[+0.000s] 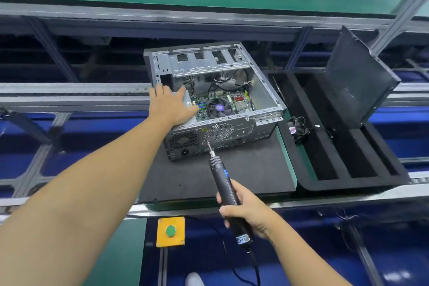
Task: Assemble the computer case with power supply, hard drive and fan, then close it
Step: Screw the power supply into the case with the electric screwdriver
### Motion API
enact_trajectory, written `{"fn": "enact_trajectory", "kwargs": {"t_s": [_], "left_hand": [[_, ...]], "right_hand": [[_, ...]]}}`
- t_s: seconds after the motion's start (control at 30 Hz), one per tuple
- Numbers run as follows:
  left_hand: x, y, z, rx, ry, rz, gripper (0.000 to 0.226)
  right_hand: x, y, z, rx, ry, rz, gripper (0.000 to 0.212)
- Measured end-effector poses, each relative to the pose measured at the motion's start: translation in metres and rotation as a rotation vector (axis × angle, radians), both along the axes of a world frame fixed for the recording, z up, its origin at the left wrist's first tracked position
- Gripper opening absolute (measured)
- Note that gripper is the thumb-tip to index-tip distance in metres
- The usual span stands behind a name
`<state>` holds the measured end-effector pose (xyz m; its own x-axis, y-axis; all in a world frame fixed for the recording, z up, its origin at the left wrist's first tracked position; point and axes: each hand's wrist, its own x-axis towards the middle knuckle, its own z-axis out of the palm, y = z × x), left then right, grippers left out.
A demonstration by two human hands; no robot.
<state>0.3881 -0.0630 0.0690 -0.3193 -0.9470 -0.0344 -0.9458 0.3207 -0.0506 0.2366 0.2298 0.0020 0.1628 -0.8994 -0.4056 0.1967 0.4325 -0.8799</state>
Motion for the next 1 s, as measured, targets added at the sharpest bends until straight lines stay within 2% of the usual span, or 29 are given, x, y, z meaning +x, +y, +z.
{"fn": "enact_trajectory", "kwargs": {"t_s": [0.2, 0.4, 0.7, 1.0], "left_hand": [[-0.003, 0.037, 0.003, -0.011, 0.022, 0.027, 0.097], [0.005, 0.064, 0.001, -0.024, 0.045, 0.037, 0.087], [0.010, 0.106, 0.004, -0.016, 0.054, 0.035, 0.084], [0.011, 0.145, 0.005, -0.014, 0.057, 0.073, 0.095]], "right_hand": [[-0.006, 0.034, -0.011, 0.037, 0.033, 0.029, 0.044], [-0.012, 0.070, -0.023, 0.049, 0.008, 0.062, 0.049], [-0.021, 0.095, -0.032, 0.062, 0.029, 0.088, 0.052], [-0.016, 0.115, -0.042, 0.082, 0.073, 0.120, 0.062]]}}
